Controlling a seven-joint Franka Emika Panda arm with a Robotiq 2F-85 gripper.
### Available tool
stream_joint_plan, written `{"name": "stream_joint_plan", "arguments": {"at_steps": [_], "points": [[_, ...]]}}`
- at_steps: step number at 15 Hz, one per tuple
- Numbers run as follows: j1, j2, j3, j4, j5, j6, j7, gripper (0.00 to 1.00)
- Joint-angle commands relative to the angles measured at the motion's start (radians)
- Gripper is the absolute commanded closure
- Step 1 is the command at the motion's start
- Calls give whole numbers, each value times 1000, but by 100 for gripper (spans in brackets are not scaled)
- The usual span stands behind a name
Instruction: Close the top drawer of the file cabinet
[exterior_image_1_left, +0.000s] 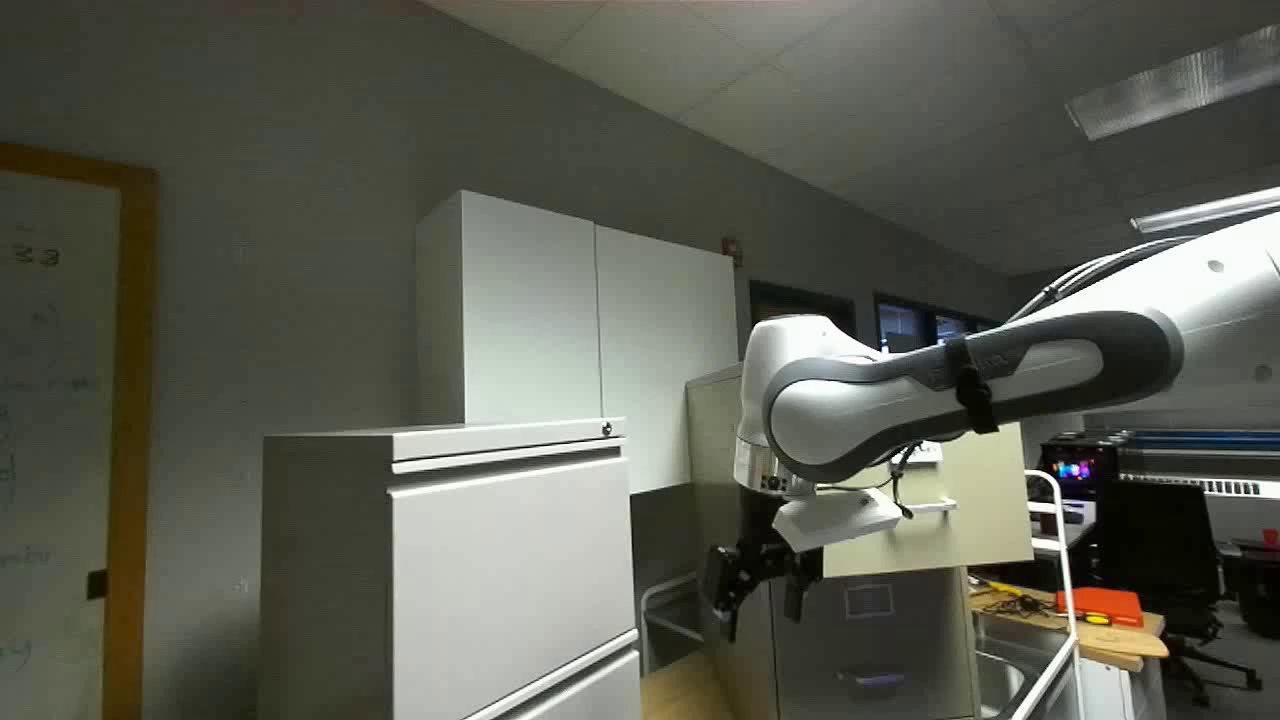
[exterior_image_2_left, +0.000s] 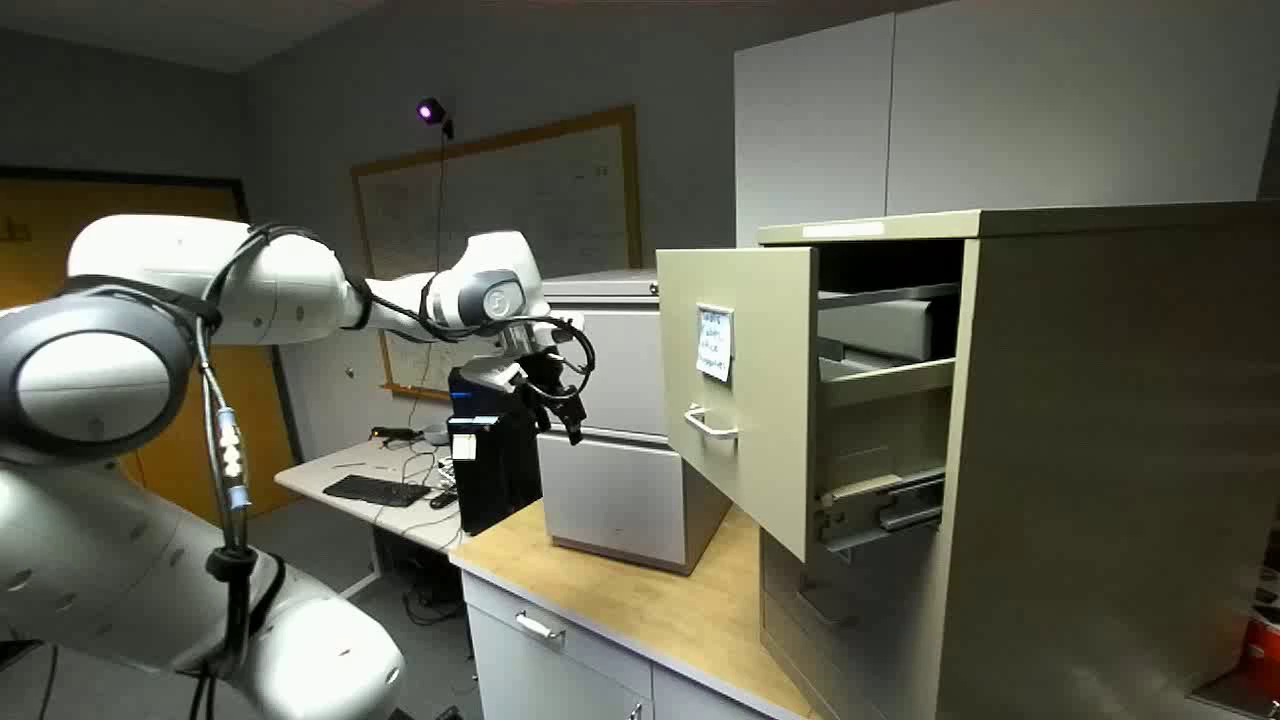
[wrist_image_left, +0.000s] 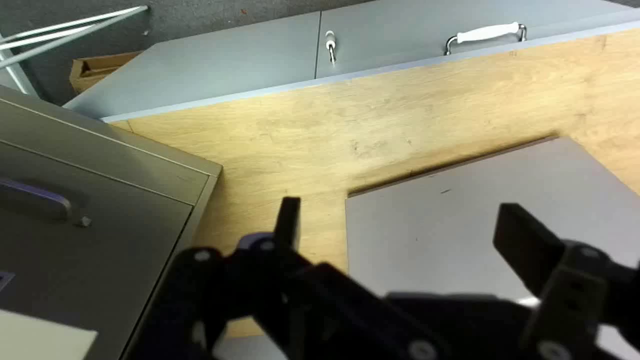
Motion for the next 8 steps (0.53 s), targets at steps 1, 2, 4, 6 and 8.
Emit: {"name": "stream_joint_plan", "arguments": {"at_steps": [1, 2, 4, 6, 8], "points": [[3, 0, -3, 3, -2, 0, 1, 0], [3, 0, -3, 3, -2, 2, 1, 0], [3, -1, -3, 3, -2, 3, 1, 0], [3, -1, -3, 3, -2, 3, 1, 0], [-19, -3, 18, 0, -48, 34, 35, 0]]}}
